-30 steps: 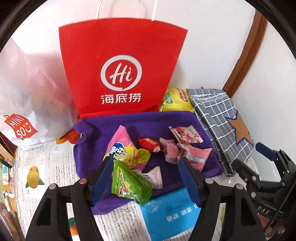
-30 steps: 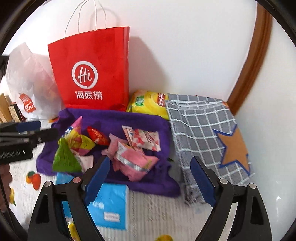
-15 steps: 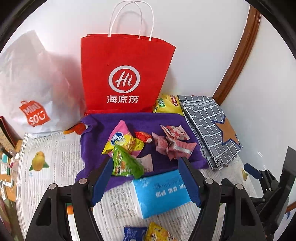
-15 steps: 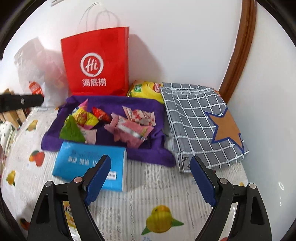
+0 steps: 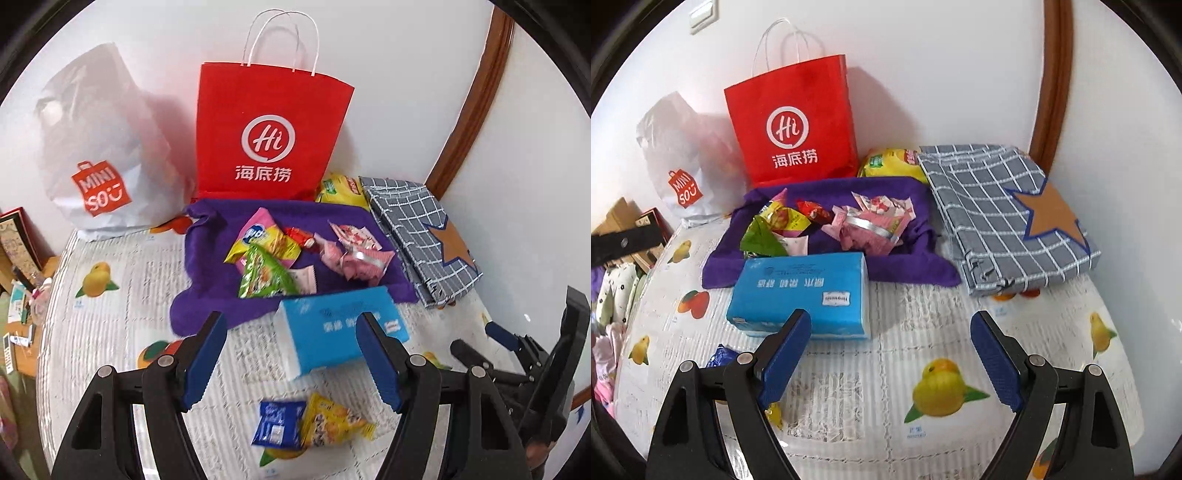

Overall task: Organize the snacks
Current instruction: 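Move both open grippers back toward the remaining snacks on the bed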

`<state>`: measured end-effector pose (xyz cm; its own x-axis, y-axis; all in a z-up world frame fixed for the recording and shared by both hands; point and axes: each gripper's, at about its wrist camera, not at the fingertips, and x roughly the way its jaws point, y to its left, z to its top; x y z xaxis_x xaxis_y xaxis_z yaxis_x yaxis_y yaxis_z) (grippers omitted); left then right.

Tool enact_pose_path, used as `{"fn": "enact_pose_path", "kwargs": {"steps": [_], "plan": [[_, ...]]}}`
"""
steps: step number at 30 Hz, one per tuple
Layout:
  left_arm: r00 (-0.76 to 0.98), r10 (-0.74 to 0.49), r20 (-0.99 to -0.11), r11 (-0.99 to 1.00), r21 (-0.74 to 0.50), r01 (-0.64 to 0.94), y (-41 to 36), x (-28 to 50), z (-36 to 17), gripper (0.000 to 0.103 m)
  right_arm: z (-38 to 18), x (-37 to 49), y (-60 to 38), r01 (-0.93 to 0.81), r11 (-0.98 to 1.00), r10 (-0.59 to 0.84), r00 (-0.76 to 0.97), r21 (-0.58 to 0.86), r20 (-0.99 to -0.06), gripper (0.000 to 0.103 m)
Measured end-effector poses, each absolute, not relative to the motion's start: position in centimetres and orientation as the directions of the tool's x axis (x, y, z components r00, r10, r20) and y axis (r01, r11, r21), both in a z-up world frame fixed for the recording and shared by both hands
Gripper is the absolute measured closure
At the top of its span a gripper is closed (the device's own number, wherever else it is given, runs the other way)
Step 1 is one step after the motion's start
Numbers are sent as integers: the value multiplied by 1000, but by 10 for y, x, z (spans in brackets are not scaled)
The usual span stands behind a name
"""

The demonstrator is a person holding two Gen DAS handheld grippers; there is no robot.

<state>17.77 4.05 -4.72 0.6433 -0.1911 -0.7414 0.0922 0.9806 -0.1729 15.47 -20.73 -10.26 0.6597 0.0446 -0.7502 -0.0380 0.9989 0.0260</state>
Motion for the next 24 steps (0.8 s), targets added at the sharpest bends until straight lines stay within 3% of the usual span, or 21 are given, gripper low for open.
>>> {"fn": "enact_pose_path", "kwargs": {"steps": [7, 14, 24], "plan": [[633, -165, -756, 984, -167, 57, 57, 160, -59, 32, -115, 143, -192, -71, 996, 80, 637, 45, -767, 15], [621, -142, -771, 986, -164, 22, 75, 147, -70, 32, -131, 138, -165, -109, 991, 130, 599, 81, -790, 27], [603, -140, -785, 985, -172, 6, 92, 146, -83, 32, -148, 130, -118, -241, 963, 239, 567, 118, -788, 27]]}}
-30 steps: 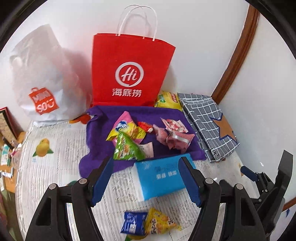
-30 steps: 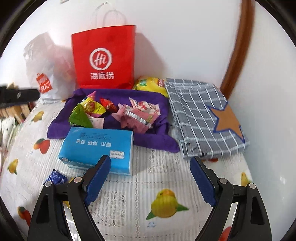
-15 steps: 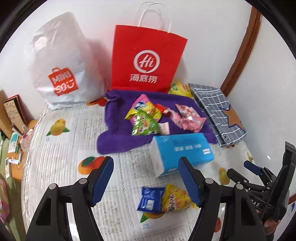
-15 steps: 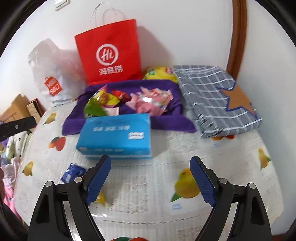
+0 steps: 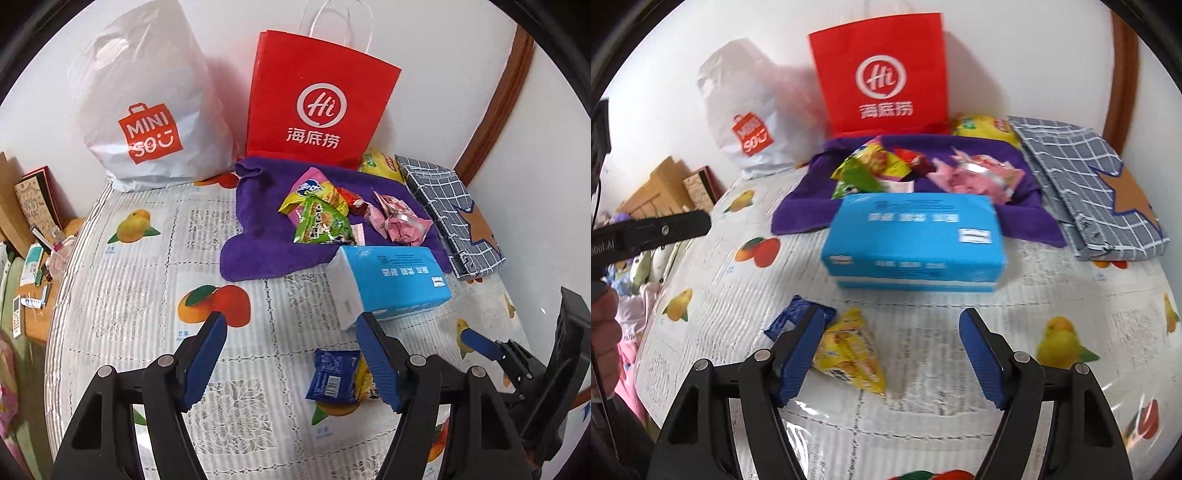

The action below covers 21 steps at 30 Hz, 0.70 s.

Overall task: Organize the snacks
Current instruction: 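Grasp the yellow chip bag with the right gripper and lift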

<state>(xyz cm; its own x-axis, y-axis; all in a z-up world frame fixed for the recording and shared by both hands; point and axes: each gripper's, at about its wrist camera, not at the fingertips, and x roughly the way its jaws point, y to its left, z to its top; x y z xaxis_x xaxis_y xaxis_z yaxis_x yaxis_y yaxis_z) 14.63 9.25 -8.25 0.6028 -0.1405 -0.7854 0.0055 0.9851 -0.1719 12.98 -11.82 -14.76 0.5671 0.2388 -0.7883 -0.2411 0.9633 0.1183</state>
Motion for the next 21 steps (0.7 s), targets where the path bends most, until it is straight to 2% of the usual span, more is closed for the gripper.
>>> {"fn": "enact_pose_path", "kwargs": {"steps": [2, 6, 16, 18, 21], "plan": [[600, -140, -788, 985, -175, 1, 96, 147, -84, 32, -153, 133, -114, -243, 962, 243, 552, 126, -798, 30], [590, -137, -795, 984, -179, -13, 103, 149, -91, 33, -167, 137, -103, -262, 954, 264, 510, 145, -818, 43], [571, -147, -807, 983, -186, -10, 106, 155, -101, 33, -200, 141, -81, -312, 947, 209, 442, 69, -872, 47], [568, -146, -810, 983, -184, -9, 105, 156, -103, 33, -199, 141, -84, -308, 948, 218, 456, 76, -863, 53], [560, -151, -815, 983, -185, -5, 104, 158, -109, 33, -194, 139, -92, -311, 948, 215, 487, 61, -847, 55]]}}
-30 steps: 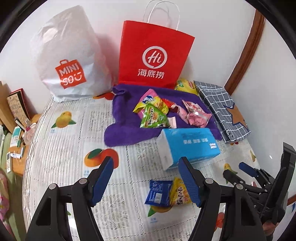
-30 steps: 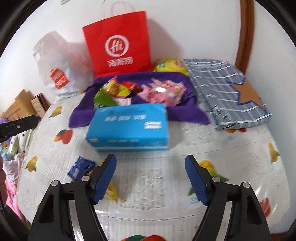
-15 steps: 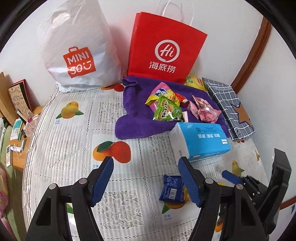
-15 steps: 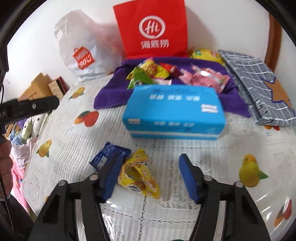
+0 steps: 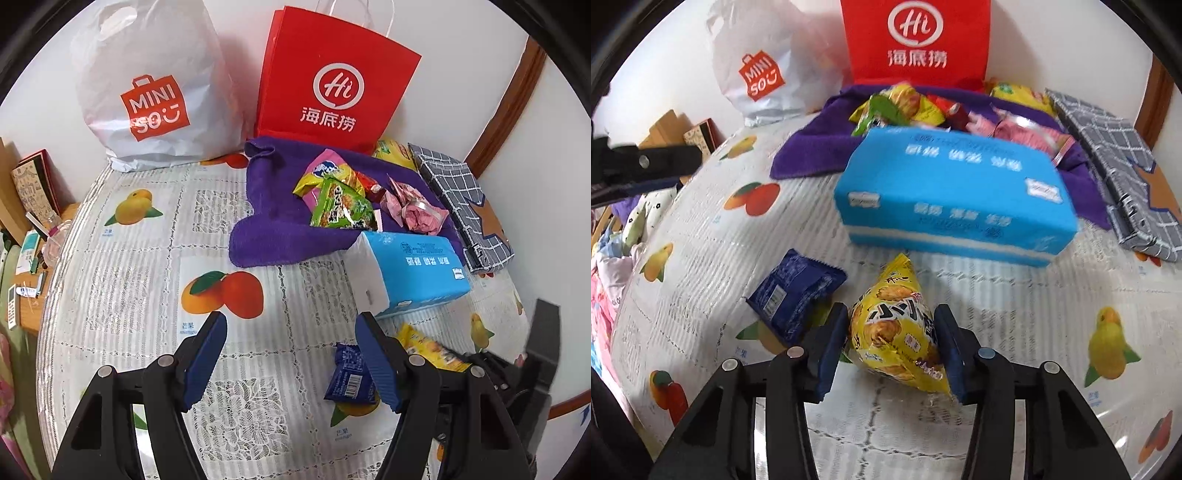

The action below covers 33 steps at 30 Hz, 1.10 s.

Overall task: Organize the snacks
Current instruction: 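Grasp the yellow chip bag with the right gripper and lift, then grasp the dark blue packet with the left gripper while the right gripper holds the yellow bag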

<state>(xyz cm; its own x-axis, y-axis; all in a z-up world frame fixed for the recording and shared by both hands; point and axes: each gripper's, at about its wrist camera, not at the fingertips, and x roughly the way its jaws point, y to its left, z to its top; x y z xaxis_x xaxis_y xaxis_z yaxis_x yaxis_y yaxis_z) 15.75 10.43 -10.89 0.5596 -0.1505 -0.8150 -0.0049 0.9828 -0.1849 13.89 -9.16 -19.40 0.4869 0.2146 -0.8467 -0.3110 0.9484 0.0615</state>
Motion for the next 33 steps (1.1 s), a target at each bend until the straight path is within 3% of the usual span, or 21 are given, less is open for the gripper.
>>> {"fn": "enact_pose_path", "kwargs": {"steps": [19, 33], "plan": [[449, -203, -870, 974, -226, 1, 91, 162, -175, 34, -181, 152, -166, -153, 987, 122, 558, 42, -821, 55], [429, -214, -878, 971, -239, -5, 85, 157, -190, 33, -185, 153, -173, -168, 984, 140, 555, 54, -820, 55]]}}
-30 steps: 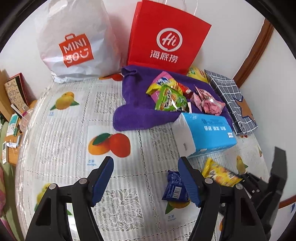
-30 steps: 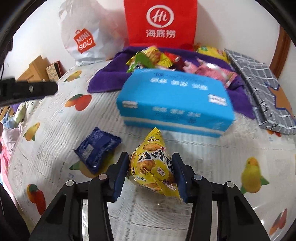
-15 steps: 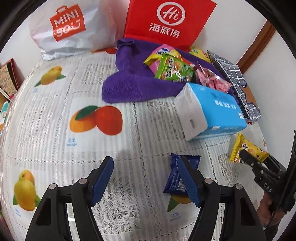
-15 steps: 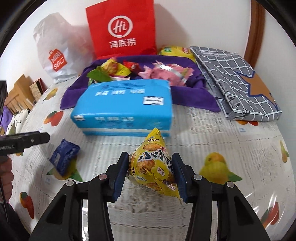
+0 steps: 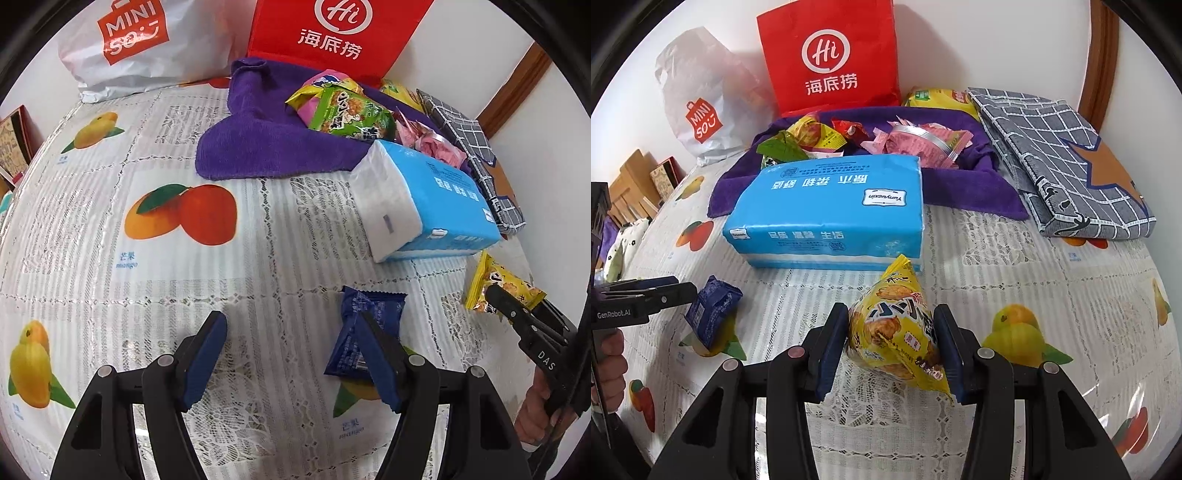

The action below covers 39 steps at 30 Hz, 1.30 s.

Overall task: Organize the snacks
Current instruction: 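Grasp the dark blue packet with the left gripper while the right gripper holds the yellow bag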

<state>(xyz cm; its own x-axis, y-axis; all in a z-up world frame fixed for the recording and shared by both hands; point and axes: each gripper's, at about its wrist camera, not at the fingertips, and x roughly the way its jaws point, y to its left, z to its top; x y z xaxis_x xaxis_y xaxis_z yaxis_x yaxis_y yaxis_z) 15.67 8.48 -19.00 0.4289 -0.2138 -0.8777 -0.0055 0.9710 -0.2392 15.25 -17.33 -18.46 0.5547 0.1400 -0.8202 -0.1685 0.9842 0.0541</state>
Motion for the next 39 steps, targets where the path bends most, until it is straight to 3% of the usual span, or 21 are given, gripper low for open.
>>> {"fn": "enact_pose_path", "kwargs": {"steps": [10, 18, 21, 26, 39], "plan": [[403, -255, -879, 966, -248, 71, 53, 159, -190, 33, -184, 149, -187, -150, 986, 142, 561, 68, -816, 55], [437, -140, -888, 990, -119, 74, 29, 157, -193, 35, -185, 149, -196, -132, 988, 139, 563, 78, -815, 55], [451, -84, -889, 995, -54, 78, 22, 155, -193, 41, -187, 148, -197, -135, 988, 141, 560, 78, -817, 55], [473, -19, -881, 996, 27, 90, 9, 154, -193, 60, -191, 148, -198, -138, 987, 141, 553, 76, -821, 55], [462, -78, -884, 993, -29, 113, 2, 151, -190, 62, -200, 145, -200, -159, 984, 155, 530, 82, -834, 56]]}}
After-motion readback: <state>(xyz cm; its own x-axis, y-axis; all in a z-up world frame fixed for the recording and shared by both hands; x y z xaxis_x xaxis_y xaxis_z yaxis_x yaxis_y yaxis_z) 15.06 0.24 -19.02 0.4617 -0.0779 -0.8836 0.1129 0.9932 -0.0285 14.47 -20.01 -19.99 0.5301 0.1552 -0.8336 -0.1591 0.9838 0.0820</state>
